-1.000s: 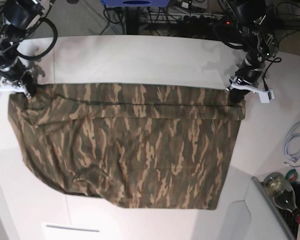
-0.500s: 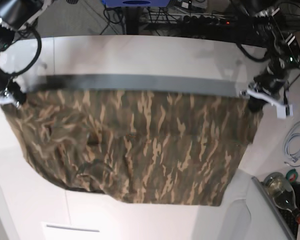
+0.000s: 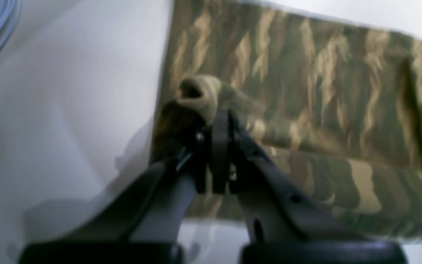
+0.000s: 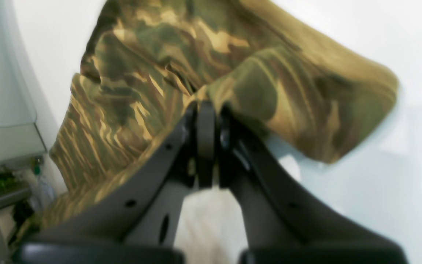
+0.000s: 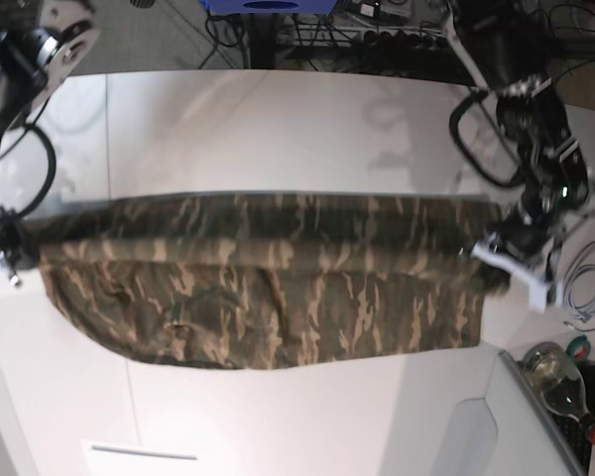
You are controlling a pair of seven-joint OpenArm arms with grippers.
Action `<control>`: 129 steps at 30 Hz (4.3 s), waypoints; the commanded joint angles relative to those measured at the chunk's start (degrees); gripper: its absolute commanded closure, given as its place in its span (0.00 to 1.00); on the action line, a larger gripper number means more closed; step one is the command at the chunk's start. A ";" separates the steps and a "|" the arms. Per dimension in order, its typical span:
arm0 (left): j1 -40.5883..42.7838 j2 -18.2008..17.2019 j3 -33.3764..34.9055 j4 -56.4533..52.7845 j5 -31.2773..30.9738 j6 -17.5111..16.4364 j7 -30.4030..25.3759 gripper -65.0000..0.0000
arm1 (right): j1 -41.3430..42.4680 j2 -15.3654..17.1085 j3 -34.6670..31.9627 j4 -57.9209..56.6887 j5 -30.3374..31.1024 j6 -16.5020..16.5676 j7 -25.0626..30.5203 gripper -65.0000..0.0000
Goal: Layout the t-shirt on the table in an organized manner, then fold the t-shirt properly
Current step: 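Lift the shirt with both grippers and flick it to spread it, then lay the shirt down flat and open both grippers, then move both grippers along the shirt's side edges toward its middle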
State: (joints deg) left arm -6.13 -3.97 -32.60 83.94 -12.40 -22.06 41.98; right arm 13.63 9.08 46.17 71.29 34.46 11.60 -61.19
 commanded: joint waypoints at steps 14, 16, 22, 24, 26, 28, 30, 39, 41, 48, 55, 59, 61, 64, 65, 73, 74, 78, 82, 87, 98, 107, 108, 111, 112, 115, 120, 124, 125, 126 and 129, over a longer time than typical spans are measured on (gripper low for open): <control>-49.03 -0.47 13.57 -31.68 9.63 0.83 -8.09 1.00 | 36.79 17.34 -29.95 -25.26 1.63 0.58 26.07 0.98; -53.43 0.49 13.39 -31.77 9.55 0.83 -7.91 1.00 | 38.90 18.83 -30.04 -20.61 1.63 0.58 26.07 0.98; -54.92 1.37 13.30 -20.78 9.46 0.83 -5.89 1.00 | 38.55 22.17 -29.78 -1.62 1.72 0.58 22.20 0.98; -51.58 1.46 11.72 -13.04 9.46 0.83 -3.16 1.00 | 35.65 22.61 -29.69 3.22 1.81 0.58 19.21 0.98; -46.40 2.08 9.43 -4.78 9.46 0.75 -0.79 1.00 | 29.76 22.08 -27.05 9.29 1.89 0.58 17.72 0.98; -40.51 1.99 8.56 2.78 9.46 0.57 0.71 1.00 | 22.55 19.97 -23.89 14.30 2.25 0.58 17.19 0.98; -32.86 1.73 8.20 8.32 9.46 0.48 0.79 1.00 | 14.46 17.34 -20.63 17.99 4.00 0.58 17.28 0.98; -2.53 0.49 8.29 7.71 7.26 0.39 -4.66 1.00 | -13.67 3.36 -12.02 16.67 6.64 1.64 22.46 0.98; 2.13 0.23 8.38 5.16 5.41 0.66 -9.23 1.00 | -16.92 2.83 -12.90 12.19 6.64 3.75 25.89 0.98; 10.75 -0.03 8.12 -1.96 4.89 0.66 -16.53 1.00 | -25.36 2.83 -13.87 3.66 6.82 4.62 33.19 0.98; 14.35 -0.65 6.27 -3.81 4.71 0.75 -19.08 1.00 | -30.81 1.51 -13.43 3.66 6.82 4.71 34.60 0.98; 16.11 -0.30 2.49 -3.90 4.71 0.66 -18.99 1.00 | -34.07 0.37 -12.63 3.66 6.73 4.71 37.41 0.98; 17.34 -0.30 1.35 -3.63 4.71 0.48 -18.99 1.00 | -35.03 0.37 -12.63 3.66 6.73 4.71 37.67 0.98; 19.27 -0.30 -0.15 -3.55 4.71 0.48 -18.99 1.00 | -36.09 0.37 -12.63 3.66 6.73 4.71 37.50 0.98; 19.98 -0.30 -0.94 -3.46 4.62 0.48 -18.99 1.00 | -36.62 0.37 -12.72 3.92 6.73 4.71 37.50 0.98; 25.52 -0.65 -3.66 -3.28 -1.35 0.39 -19.08 1.00 | -40.13 0.37 -12.72 4.01 6.73 4.80 37.23 0.98; 26.13 -0.74 -3.66 -3.28 -2.32 0.39 -19.08 1.00 | -40.48 0.37 -12.72 4.01 6.73 4.80 37.23 0.98; 28.15 -0.56 -3.66 -3.19 -2.85 0.39 -19.08 1.00 | -41.28 0.37 -12.72 4.01 6.73 8.58 37.23 0.98; 29.21 -0.30 -3.66 -3.19 -2.94 0.39 -19.08 1.00 | -41.36 0.37 -12.72 3.75 6.73 9.11 37.23 0.98; 30.26 -0.21 -3.66 -3.11 -3.02 0.39 -19.08 1.00 | -41.72 0.37 -12.72 3.83 6.73 9.11 37.23 0.98; 30.35 -0.12 -3.14 -2.84 -3.02 0.39 -18.81 1.00 | -42.42 -0.33 -12.72 4.01 6.73 9.02 37.14 0.97; 30.70 -0.12 -3.49 -1.61 -3.02 0.48 -18.72 0.81 | -42.42 -0.42 -12.37 4.01 7.08 9.02 37.14 0.60; 30.88 -0.12 -3.58 -0.73 -3.02 0.48 -18.72 0.69 | -42.42 -0.42 -12.37 4.01 7.08 9.02 37.14 0.51; 31.76 -0.12 -3.58 1.38 -3.02 0.48 -18.72 0.41 | -42.42 -0.51 -12.28 4.01 7.17 9.02 37.14 0.26; 31.76 -0.12 -3.58 1.90 -3.02 0.48 -18.72 0.35 | -42.42 -0.51 -12.19 4.10 7.17 9.02 37.14 0.21; 31.49 -0.12 -5.16 2.61 -3.11 0.66 -18.72 0.31 | -42.42 -2.88 -8.59 4.45 7.08 9.02 37.14 0.20; 29.21 -0.21 -13.95 2.87 -3.11 0.66 -18.64 0.31 | -43.30 -5.61 -0.85 9.72 6.64 9.02 37.14 0.19; 26.48 -0.74 -21.07 4.28 -2.85 0.66 -18.64 0.31 | -42.77 -5.70 4.07 11.57 6.64 8.93 37.14 0.20; 25.78 -0.74 -22.57 5.51 -2.94 0.57 -18.64 0.31 | -41.98 -5.52 4.95 11.57 6.64 8.93 37.14 0.20; 25.16 -0.74 -23.71 6.65 -2.94 0.48 -18.55 0.32 | -41.01 -4.91 5.74 11.48 6.64 9.11 37.14 0.20; 23.32 -1.09 -22.21 8.50 -2.67 0.39 -18.55 0.45 | -36.70 0.02 4.16 10.16 6.64 9.46 37.14 0.20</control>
State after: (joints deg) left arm 17.39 -4.71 -55.05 91.50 -14.61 -20.99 24.38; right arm -23.92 7.55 50.09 80.29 40.07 20.40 -26.11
